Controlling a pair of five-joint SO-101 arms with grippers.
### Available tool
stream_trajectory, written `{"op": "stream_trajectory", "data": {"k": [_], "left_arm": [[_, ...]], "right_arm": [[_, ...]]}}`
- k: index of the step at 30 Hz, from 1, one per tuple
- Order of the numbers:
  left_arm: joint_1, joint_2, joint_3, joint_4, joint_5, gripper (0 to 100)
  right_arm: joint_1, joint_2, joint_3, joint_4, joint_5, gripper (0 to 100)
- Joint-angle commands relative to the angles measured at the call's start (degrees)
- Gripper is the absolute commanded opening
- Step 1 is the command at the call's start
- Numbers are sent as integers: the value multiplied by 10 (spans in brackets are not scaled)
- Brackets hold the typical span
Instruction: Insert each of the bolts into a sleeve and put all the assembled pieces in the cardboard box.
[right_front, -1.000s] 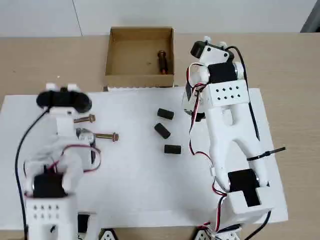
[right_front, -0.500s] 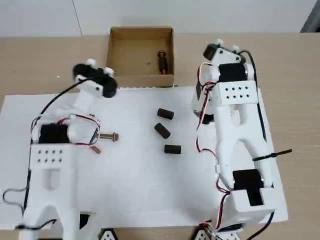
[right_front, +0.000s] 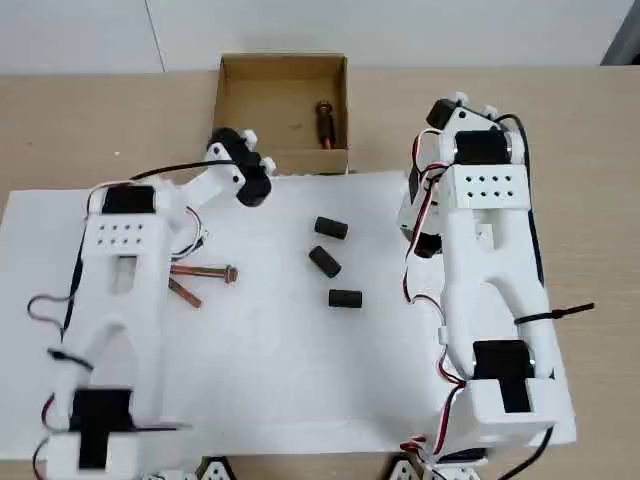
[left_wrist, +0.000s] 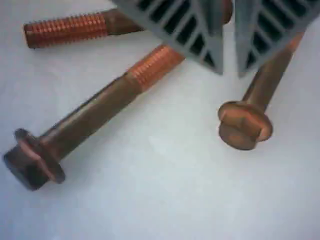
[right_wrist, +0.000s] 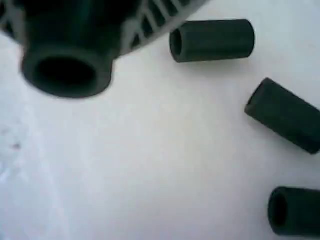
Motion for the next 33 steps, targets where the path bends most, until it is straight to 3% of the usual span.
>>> {"op": "stream_trajectory", "data": {"k": [1, 8, 13, 33], "left_arm": [[4, 52, -65, 42, -61, 5], [11, 144, -143, 105, -148, 6], [10, 178, -188, 150, -195, 60], [45, 258, -197, 164, -235, 107]], "right_arm": [[6, -34, -4, -1, 2, 2], [6, -34, -4, -33, 2, 2], [6, -34, -4, -42, 2, 2], [3, -33, -4, -43, 2, 2]]}}
